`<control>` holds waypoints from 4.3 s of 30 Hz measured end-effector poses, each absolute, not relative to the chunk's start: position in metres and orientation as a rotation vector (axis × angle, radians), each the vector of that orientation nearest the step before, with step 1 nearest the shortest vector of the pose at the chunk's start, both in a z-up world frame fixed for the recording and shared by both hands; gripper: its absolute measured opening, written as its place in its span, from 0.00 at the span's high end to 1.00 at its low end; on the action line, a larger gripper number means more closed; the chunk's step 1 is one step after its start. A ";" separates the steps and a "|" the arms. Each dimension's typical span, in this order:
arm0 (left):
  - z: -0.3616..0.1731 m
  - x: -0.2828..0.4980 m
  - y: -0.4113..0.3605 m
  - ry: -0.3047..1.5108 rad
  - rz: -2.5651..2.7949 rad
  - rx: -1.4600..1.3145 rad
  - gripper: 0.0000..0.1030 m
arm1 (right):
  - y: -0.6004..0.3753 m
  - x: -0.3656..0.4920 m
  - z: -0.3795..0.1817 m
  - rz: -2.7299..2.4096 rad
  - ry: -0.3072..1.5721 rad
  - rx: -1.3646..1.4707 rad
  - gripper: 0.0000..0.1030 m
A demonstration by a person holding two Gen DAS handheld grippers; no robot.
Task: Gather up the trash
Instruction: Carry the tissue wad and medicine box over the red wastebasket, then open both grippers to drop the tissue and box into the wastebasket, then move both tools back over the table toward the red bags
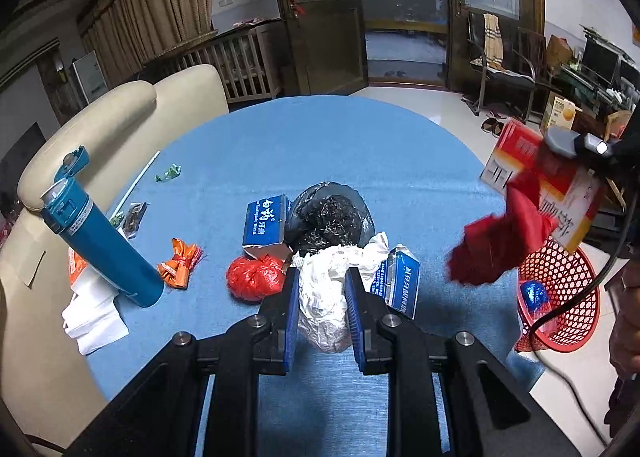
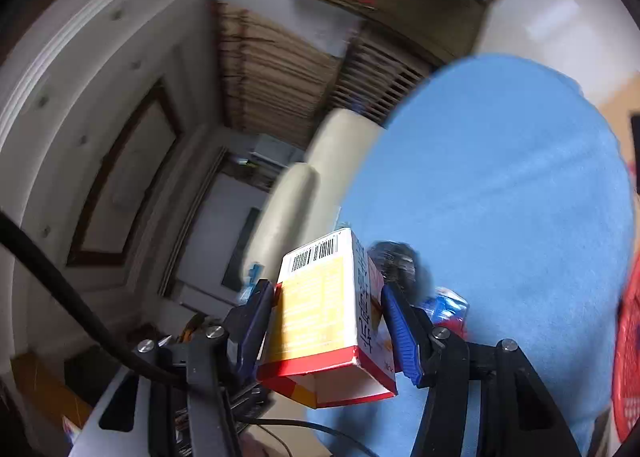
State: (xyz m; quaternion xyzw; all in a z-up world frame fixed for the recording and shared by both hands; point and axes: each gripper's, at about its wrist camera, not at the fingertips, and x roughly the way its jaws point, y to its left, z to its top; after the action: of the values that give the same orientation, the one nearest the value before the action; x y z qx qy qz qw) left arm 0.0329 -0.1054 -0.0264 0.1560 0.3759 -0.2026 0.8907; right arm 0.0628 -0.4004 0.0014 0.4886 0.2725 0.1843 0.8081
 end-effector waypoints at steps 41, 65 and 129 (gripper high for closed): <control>0.007 -0.010 -0.190 0.711 -0.708 0.407 0.77 | -0.447 -0.027 0.041 -0.070 0.577 0.628 0.45; -0.009 -0.074 -0.303 0.642 -0.803 0.689 0.77 | -0.534 -0.113 0.027 -0.240 0.513 0.769 0.43; -0.016 0.007 -0.098 0.675 -0.426 0.395 0.30 | -0.364 0.012 0.053 0.023 0.699 0.510 0.28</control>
State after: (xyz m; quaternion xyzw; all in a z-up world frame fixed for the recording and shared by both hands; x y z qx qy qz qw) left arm 0.0066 -0.0985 -0.0158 0.1911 0.3264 -0.2061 0.9025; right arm 0.0120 -0.3637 0.0531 0.2473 0.3386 0.0111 0.9078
